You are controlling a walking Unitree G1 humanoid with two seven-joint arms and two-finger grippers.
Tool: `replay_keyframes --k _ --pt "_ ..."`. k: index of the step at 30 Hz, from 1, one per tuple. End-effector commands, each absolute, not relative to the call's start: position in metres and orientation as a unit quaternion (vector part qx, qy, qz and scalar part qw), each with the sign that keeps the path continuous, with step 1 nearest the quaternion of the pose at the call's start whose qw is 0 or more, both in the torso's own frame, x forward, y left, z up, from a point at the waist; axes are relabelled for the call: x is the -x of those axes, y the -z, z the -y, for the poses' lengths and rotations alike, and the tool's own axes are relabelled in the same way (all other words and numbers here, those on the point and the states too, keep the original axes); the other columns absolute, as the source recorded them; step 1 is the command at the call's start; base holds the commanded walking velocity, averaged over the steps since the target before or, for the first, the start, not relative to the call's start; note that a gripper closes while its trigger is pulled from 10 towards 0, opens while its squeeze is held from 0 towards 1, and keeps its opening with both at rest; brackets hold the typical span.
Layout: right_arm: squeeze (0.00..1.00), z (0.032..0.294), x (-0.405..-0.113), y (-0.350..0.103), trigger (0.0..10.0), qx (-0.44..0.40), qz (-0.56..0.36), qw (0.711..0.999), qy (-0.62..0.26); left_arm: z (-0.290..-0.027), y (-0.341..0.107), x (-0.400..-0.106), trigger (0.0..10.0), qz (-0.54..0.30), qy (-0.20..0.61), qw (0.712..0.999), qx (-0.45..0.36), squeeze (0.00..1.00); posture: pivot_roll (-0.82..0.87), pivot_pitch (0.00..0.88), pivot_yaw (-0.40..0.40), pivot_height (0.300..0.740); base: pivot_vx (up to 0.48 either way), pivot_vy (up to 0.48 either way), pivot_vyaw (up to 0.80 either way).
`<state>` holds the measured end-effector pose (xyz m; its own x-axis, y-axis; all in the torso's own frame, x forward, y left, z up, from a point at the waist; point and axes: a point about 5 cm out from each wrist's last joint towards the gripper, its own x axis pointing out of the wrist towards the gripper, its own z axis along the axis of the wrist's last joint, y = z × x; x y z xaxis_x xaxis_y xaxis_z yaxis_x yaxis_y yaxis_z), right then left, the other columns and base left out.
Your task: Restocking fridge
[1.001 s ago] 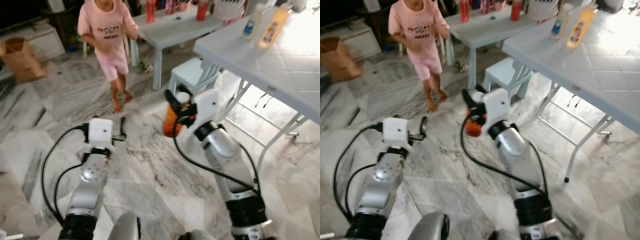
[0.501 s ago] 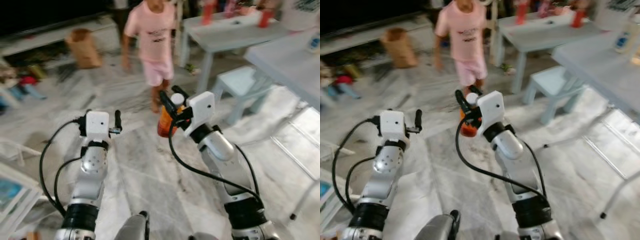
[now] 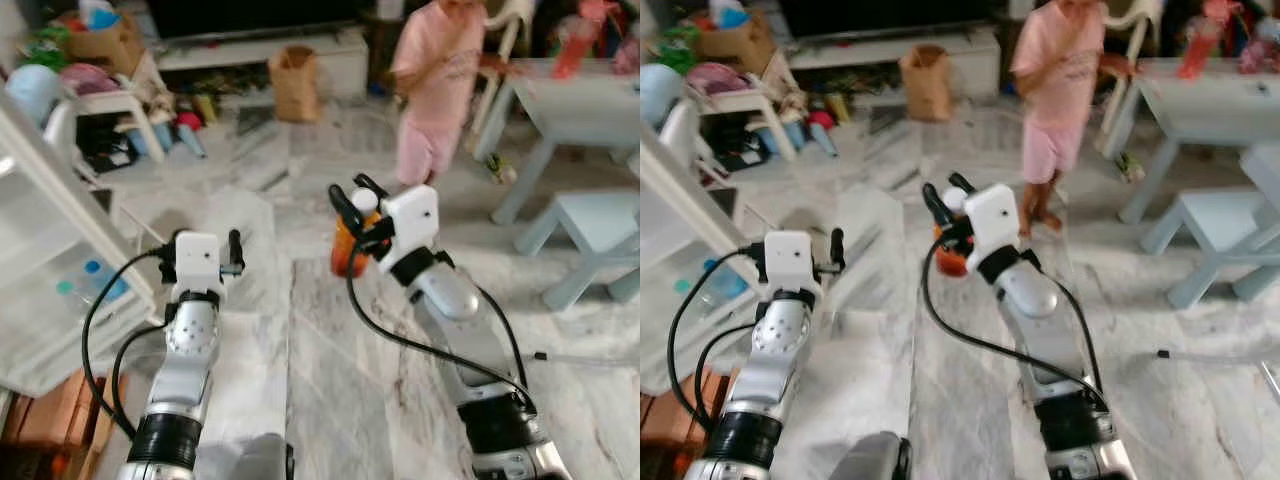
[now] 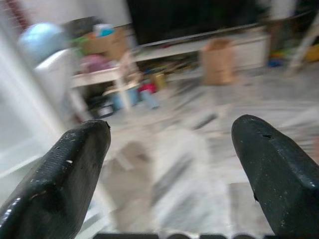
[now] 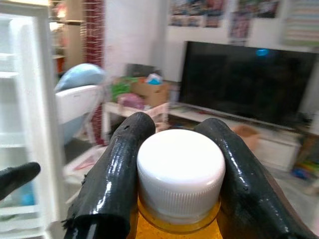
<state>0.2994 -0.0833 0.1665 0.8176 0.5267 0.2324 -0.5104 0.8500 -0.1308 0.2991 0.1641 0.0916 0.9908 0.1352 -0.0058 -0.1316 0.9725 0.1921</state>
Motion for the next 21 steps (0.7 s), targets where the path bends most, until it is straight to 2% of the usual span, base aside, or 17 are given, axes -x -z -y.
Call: replay_keyframes --k 1,14,21 --pt "0.0 0.078 -0.298 -0.173 10.0 0.032 0.15 0.947 -0.281 -0.169 -0.091 -0.299 10.0 -0.01 -0.08 0.992 -0.102 0.0 0.07 0.018 0.03 0.74 0.0 0.0 0.79" --pt "0.0 0.077 -0.298 -0.17 10.0 0.036 0.15 0.945 -0.288 -0.176 -0.092 -0.298 10.0 -0.007 -0.102 0.99 -0.1 0.0 0.08 0.02 0.029 0.74 0.0 0.0 0.79" --pt "0.0 0.079 -0.298 -0.167 10.0 0.038 0.147 0.946 -0.285 -0.18 -0.09 -0.297 10.0 -0.01 -0.107 0.989 -0.103 0.0 0.08 0.02 0.031 0.74 0.0 0.421 0.79"
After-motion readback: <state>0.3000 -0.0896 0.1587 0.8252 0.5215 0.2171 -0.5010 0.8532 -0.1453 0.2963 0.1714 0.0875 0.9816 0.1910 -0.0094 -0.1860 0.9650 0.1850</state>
